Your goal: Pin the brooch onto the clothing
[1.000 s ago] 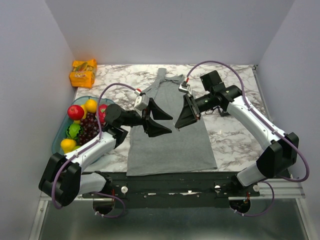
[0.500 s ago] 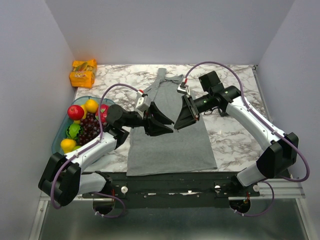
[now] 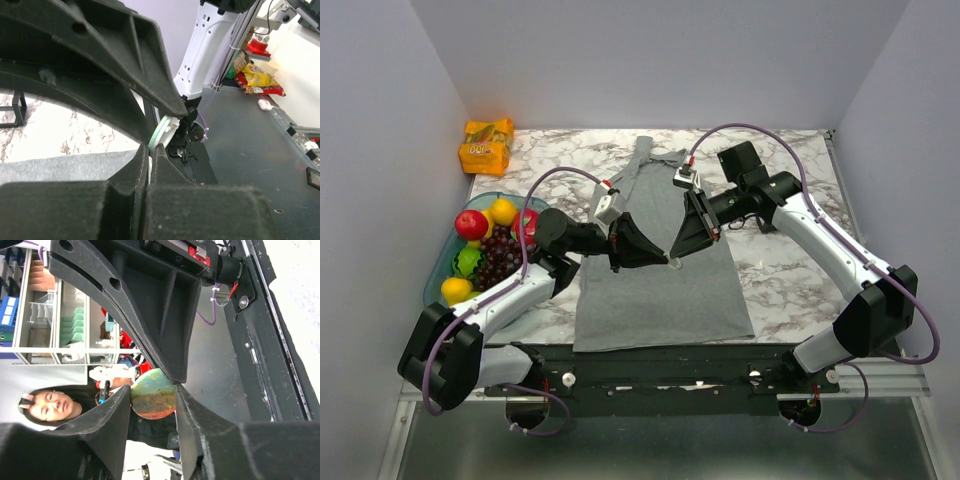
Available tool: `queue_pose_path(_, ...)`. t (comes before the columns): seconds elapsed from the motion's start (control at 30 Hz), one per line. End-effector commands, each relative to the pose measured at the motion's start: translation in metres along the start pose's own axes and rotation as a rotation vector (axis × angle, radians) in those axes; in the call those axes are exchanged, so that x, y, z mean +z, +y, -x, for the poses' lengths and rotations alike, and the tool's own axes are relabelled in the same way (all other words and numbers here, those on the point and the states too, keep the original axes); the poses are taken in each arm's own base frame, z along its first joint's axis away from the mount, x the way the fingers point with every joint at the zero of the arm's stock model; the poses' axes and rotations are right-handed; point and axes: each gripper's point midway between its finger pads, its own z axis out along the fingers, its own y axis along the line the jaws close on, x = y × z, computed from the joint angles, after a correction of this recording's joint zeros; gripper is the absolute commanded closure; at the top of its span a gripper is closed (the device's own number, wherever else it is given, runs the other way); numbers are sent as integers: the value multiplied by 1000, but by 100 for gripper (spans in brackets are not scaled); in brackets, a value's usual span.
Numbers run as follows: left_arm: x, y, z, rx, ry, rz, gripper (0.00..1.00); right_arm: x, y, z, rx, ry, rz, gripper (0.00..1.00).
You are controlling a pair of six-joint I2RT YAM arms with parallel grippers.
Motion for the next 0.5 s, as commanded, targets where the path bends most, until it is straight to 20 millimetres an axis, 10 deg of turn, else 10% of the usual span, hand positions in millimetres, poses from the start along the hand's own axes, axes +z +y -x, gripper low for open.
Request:
queue_pose_path(0.0,5,-6,14,29,-26,-22,100,3,-8,2,-43,-12,-27,68)
queue_pose_path(0.47,-1,57,-2,-76,54,281,100,-19,-46,36,-164,-178,-184,32)
